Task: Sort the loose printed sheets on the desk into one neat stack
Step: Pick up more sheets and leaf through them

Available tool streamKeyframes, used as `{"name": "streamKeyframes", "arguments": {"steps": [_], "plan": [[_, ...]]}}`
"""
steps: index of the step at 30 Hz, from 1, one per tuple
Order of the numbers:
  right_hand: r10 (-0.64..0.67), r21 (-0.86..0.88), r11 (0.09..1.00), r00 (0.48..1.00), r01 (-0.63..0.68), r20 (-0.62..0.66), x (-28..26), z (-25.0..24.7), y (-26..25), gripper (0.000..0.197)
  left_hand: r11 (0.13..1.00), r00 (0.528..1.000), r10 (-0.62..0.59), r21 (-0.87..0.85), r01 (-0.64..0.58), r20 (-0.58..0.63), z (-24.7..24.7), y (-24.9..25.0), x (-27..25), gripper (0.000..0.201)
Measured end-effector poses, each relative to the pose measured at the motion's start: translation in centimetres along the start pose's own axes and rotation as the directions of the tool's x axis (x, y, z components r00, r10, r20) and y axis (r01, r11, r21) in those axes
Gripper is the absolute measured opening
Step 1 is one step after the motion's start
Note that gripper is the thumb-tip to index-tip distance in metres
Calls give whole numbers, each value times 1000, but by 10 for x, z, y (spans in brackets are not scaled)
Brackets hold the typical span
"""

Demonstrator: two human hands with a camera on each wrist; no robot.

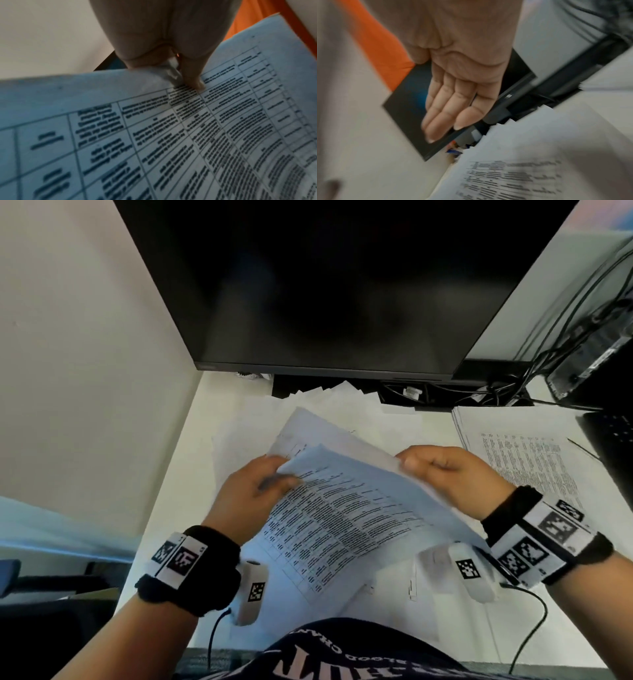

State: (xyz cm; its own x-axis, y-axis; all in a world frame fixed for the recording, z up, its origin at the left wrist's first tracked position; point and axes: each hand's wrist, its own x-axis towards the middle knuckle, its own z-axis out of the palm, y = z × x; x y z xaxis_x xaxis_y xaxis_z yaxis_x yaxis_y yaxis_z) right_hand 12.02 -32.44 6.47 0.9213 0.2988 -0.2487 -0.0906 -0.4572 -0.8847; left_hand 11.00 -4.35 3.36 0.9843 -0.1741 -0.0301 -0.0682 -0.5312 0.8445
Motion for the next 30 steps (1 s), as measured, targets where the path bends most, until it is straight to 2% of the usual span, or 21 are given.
{"name": "streamKeyframes", "arguments": {"steps": [2,3,4,6,8,10,12,14,15,18,19,20,21,22,23,24,26,28,30], "plan": [[99,195,977,994,-88,-47,16,-5,9,57,999,1000,-13,-34,12,-12,-6,1,-6,17],[171,243,959,981,-143,-95,28,-7,18,60,999,1000,-15,-42,15,0,-10,2,-11,22],[235,258,947,959,-189,-157,40,-6,29,53,999,1000,-15,-50,16,15,-12,3,-15,27],[298,121,954,913,-274,-279,60,0,54,21,999,999,7,-54,-5,45,-14,2,-21,34],[308,-47,940,900,-337,-308,78,9,74,15,997,997,70,-37,-68,41,-15,0,-25,46],[344,-118,916,901,-384,-266,91,19,84,26,995,994,102,-28,-101,33,-15,-3,-30,48],[354,-295,864,908,-409,-222,104,29,88,54,996,996,83,-42,-84,-13,-12,-9,-34,50],[361,-551,727,910,-410,-202,111,38,88,79,996,996,20,-87,-27,-85,-8,-11,-39,45],[360,-643,656,913,-396,-195,112,41,86,85,993,994,-16,-119,2,-111,-7,-12,-40,41],[393,-726,565,902,-392,-181,116,43,81,88,970,992,-94,-232,73,-79,-8,-16,-41,67],[418,-758,523,892,-389,-171,118,42,80,85,977,995,-72,-206,56,-75,-9,-18,-42,60],[431,-796,477,888,-373,-158,119,41,79,77,989,997,-40,-145,30,-61,-12,-16,-41,43],[439,-830,432,886,-353,-149,119,40,77,64,995,999,-17,-102,13,-40,-13,-15,-40,27],[432,-842,419,890,-341,-145,119,39,75,50,995,1000,-14,-98,12,-26,-14,-14,-40,24],[426,-835,432,893,-341,-145,118,37,74,40,994,999,-16,-113,12,-40,-15,-13,-41,26],[419,-801,484,897,-352,-140,116,35,73,33,992,998,-29,-128,21,-61,-15,-14,-41,27],[433,-628,673,897,-390,-92,107,31,68,24,987,994,-59,-155,43,-96,-17,-20,-41,22],[413,-413,820,909,-396,-52,97,33,61,21,979,989,-102,-187,80,-112,-19,-26,-42,16],[391,-368,855,920,-365,-5,86,44,51,11,977,987,-127,-184,107,-101,-19,-29,-45,16]]}}
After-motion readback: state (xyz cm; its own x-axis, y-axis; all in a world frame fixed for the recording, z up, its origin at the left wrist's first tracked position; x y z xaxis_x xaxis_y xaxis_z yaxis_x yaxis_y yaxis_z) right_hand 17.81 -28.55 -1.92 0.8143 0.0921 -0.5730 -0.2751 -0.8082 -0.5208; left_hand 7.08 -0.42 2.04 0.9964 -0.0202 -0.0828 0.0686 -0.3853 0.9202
